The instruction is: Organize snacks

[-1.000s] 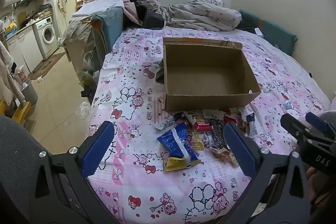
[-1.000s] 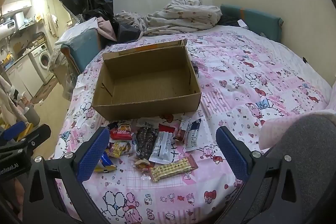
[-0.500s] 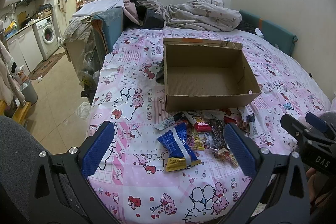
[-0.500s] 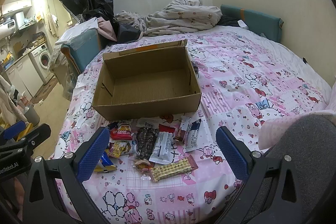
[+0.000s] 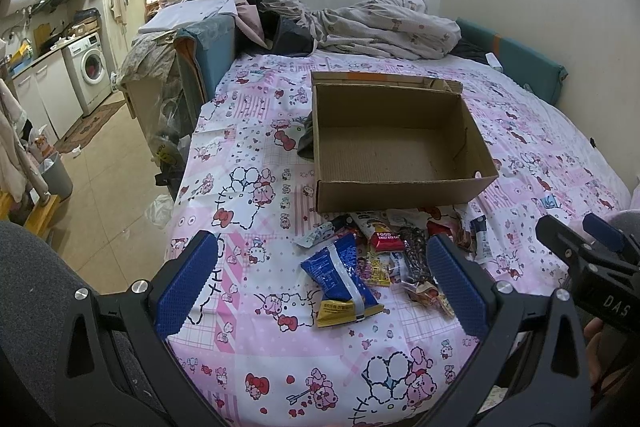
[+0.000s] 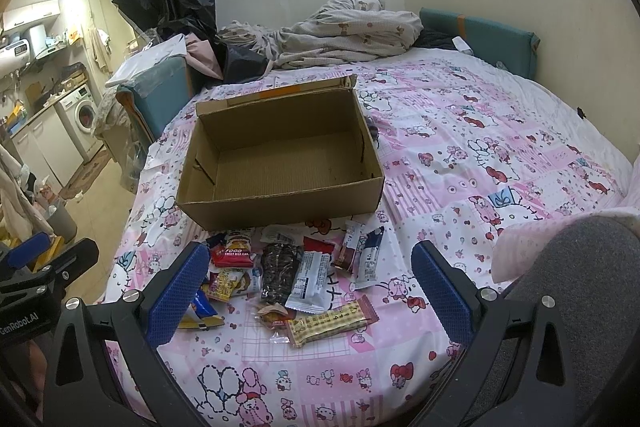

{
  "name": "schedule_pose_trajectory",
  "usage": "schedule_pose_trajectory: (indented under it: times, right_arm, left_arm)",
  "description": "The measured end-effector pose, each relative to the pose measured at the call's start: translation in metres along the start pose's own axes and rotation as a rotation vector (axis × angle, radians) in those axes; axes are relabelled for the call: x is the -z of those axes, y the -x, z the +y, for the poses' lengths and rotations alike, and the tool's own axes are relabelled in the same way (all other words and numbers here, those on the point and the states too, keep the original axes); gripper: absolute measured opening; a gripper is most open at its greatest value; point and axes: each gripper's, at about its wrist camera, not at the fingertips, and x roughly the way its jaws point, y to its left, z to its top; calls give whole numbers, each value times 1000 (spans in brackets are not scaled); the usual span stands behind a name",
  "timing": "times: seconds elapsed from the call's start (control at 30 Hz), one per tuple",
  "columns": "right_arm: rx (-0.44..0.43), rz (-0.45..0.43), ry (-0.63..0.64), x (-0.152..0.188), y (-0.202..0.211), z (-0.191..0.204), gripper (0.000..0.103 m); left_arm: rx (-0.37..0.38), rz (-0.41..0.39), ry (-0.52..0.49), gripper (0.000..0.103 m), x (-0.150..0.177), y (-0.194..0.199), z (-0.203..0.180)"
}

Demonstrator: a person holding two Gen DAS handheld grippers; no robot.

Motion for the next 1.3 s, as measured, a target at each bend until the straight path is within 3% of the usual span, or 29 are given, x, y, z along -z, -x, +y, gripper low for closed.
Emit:
schedule_pose_trajectory:
  times: [1.3]
  right_arm:
    - [-2, 2, -3, 1, -2, 1, 103]
  left_arm:
    - [0, 1, -2, 103, 1, -1, 0]
